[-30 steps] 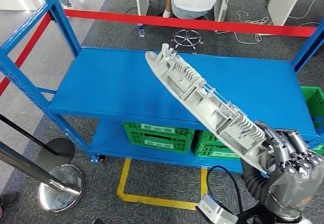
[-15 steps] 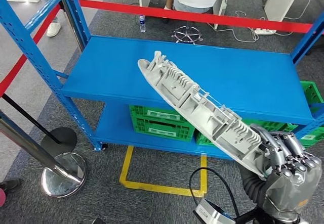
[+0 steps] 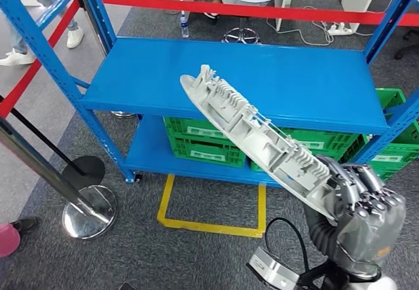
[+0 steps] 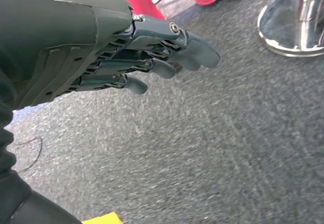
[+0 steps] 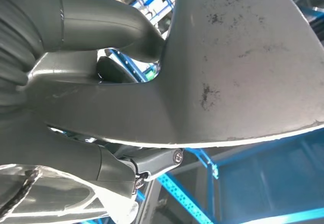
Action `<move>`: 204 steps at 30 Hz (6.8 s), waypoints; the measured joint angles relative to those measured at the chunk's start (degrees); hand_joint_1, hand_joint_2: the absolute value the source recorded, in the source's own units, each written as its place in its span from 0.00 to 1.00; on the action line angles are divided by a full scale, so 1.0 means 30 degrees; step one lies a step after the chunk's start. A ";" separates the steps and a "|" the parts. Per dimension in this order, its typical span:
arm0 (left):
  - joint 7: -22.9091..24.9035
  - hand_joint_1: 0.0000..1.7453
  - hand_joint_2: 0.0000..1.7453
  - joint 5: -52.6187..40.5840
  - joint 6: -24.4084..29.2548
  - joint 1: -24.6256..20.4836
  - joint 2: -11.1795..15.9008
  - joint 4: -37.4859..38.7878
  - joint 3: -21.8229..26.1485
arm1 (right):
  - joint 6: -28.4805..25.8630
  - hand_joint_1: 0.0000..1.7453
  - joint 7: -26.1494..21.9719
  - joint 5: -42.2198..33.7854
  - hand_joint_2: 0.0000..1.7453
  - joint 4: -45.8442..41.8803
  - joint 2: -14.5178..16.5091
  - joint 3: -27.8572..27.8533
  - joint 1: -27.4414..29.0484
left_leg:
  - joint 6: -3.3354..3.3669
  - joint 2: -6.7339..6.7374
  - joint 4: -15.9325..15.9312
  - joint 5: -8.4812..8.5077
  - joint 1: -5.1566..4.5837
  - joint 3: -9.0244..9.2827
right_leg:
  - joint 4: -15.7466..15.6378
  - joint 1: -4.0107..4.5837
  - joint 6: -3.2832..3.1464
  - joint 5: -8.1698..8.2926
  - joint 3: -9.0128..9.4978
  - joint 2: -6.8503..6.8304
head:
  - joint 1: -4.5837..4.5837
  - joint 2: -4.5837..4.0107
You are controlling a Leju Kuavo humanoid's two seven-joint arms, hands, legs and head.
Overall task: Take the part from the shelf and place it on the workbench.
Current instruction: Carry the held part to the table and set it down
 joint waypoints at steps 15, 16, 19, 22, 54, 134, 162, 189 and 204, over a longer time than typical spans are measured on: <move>-0.1031 0.00 1.00 -0.2527 -0.0612 -0.0762 -0.0060 -0.0465 0.2767 | 0.0752 1.00 0.1142 -0.0004 1.00 0.0902 -0.0292 0.1118 -0.1544 | 0.0986 0.0150 -0.5599 0.2103 -0.0078 0.1546 | 0.5578 -0.0082 0.1185 -0.2112 -0.2101 0.0131 | 0.0138 0.0002; -0.1077 0.00 1.00 -0.2649 -0.0616 -0.0819 -0.0071 -0.0465 0.2971 | 0.0773 1.00 0.1166 -0.0004 1.00 0.0933 -0.0306 0.1146 -0.1612 | 0.0941 0.0151 -0.5496 0.2204 -0.0076 0.1323 | 0.4615 -0.0091 0.1173 -0.1553 -0.1284 0.0129 | 0.0135 0.0002; -0.1193 0.00 1.00 -0.2980 -0.0621 -0.1035 -0.0093 -0.0463 0.3535 | 0.0902 1.00 0.1286 -0.0004 1.00 0.0987 -0.0311 0.1288 -0.2001 | 0.0705 0.0139 -0.5152 0.2481 -0.0141 0.0794 | 0.0873 -0.0069 0.1070 -0.1153 0.1267 0.0168 | 0.0122 0.0002; -0.1280 0.00 1.00 -0.3187 -0.0621 -0.1147 -0.0094 -0.0457 0.3765 | 0.0968 1.00 0.1374 -0.0004 1.00 0.0995 -0.0313 0.1370 -0.2172 | 0.0578 0.0135 -0.5030 0.2667 -0.0183 0.0601 | 0.0007 -0.0044 0.1007 -0.1384 0.1782 0.0200 | 0.0111 0.0002; -0.2153 0.00 1.00 -0.5154 -0.0598 -0.2539 -0.0259 -0.0069 0.7295 | 0.1239 1.00 0.2117 -0.0011 1.00 0.2056 -0.0477 0.2512 -0.3532 | 0.0507 0.0092 -0.4943 0.3854 -0.0095 -0.0501 | -0.0217 -0.0025 0.0835 -0.2087 0.2772 0.0188 | 0.0117 0.0002; -0.2811 0.00 1.00 -0.5133 -0.1805 -0.2889 -0.0373 0.0082 0.8473 | 0.2015 1.00 0.2240 -0.0025 1.00 0.2903 -0.0579 0.3193 -0.4752 | 0.0831 -0.0053 -0.5093 0.2387 -0.0347 0.1195 | 0.0055 0.0089 0.0524 0.0080 0.0157 0.0140 | 0.0135 0.0002; -0.2701 0.00 1.00 -0.5147 -0.1596 -0.2901 -0.0288 0.0065 0.8459 | 0.2306 1.00 0.2446 -0.0018 1.00 0.2923 -0.0532 0.3359 -0.5057 | 0.0379 -0.0043 -0.3064 0.1100 0.0027 0.1086 | 0.0745 -0.0106 0.0327 0.0064 -0.0624 0.0255 | 0.0122 0.0002; -0.2708 0.00 1.00 -0.5118 -0.1581 -0.2926 -0.0342 0.0067 0.8510 | 0.2293 1.00 0.2517 -0.0025 1.00 0.2933 -0.0539 0.3534 -0.5348 | 0.0850 0.0026 -0.4942 0.2316 -0.0365 0.1145 | 0.0409 0.0170 0.0512 -0.0379 0.0217 0.0136 | 0.0235 0.0002; -0.2708 0.00 1.00 -0.5096 -0.1634 -0.2926 -0.0342 0.0067 0.8510 | 0.2390 1.00 0.2670 -0.0025 1.00 0.2933 -0.0555 0.3557 -0.5464 | 0.0767 0.0025 -0.4936 0.2375 -0.0382 0.1037 | 0.0424 0.0130 0.0466 -0.0311 0.0143 0.0127 | 0.0242 0.0002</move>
